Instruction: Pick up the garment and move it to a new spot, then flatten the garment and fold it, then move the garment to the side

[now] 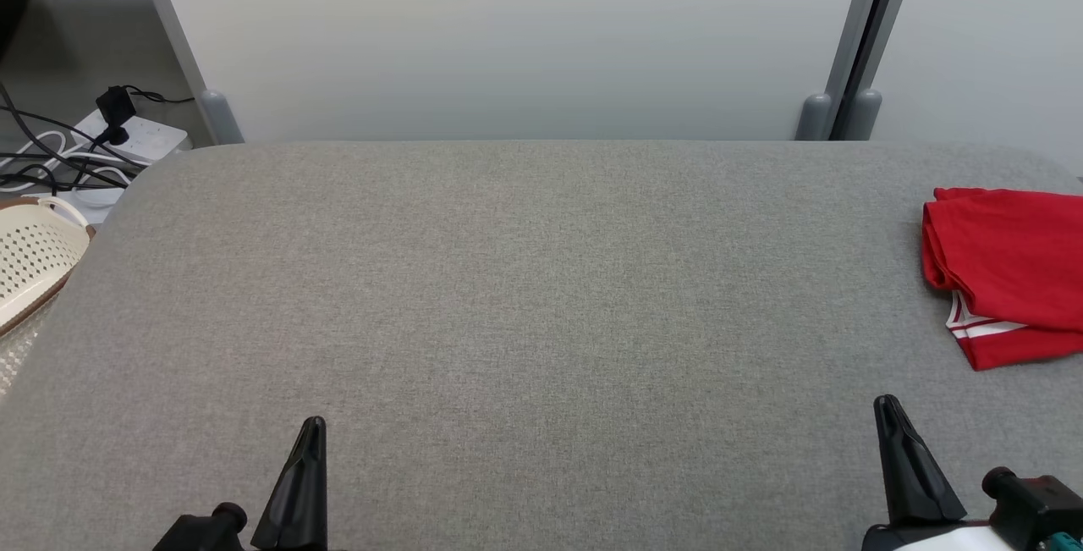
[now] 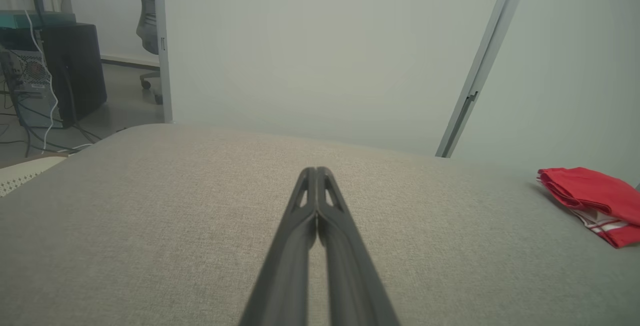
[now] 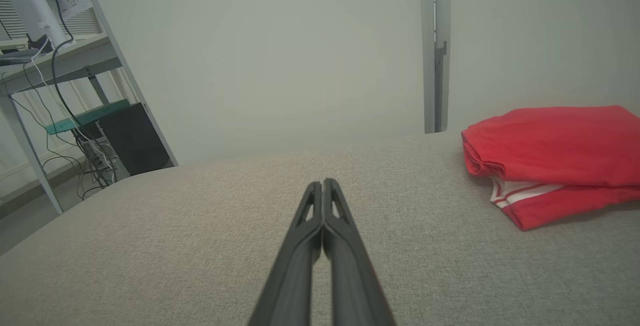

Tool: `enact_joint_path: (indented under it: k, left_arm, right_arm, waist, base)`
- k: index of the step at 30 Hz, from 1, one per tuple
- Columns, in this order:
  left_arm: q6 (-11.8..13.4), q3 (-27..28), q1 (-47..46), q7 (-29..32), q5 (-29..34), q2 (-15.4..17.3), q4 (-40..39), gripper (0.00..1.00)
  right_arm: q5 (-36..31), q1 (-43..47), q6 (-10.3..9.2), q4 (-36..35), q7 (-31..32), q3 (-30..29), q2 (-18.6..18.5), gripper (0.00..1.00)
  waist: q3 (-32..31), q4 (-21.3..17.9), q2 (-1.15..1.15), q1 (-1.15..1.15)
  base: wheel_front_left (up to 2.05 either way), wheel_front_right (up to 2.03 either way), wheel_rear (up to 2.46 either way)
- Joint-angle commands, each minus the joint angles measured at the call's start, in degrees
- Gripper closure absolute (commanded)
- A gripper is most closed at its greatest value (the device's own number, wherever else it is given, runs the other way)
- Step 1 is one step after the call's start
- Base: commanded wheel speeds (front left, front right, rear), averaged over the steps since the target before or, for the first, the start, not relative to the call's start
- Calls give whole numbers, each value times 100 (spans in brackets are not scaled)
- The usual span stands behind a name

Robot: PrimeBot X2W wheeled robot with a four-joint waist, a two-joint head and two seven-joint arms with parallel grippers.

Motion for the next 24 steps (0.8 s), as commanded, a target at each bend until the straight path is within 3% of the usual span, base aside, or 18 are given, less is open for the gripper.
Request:
enact_joint_path:
  k: [1,5,24]
  left_arm:
    - [-27,47,-203,46,-214,31,-122,100]
    - [-43,68,-250,106,-479,41,-78,100]
    - [-120,180,-468,395,-1724,80,113,100]
  right_arm:
    - [200,-174,0,-125,34,-31,-48,100]
    - [466,-211,0,-90,91,-47,-57,100]
    - [1710,-371,0,40,369,-137,-84,100]
  waist:
    - [-1,-2,0,12]
    - [19,-7,0,0]
    - [66,-31,0,-1]
  base:
    - [0,0,0]
    - [0,0,0]
    - [0,0,0]
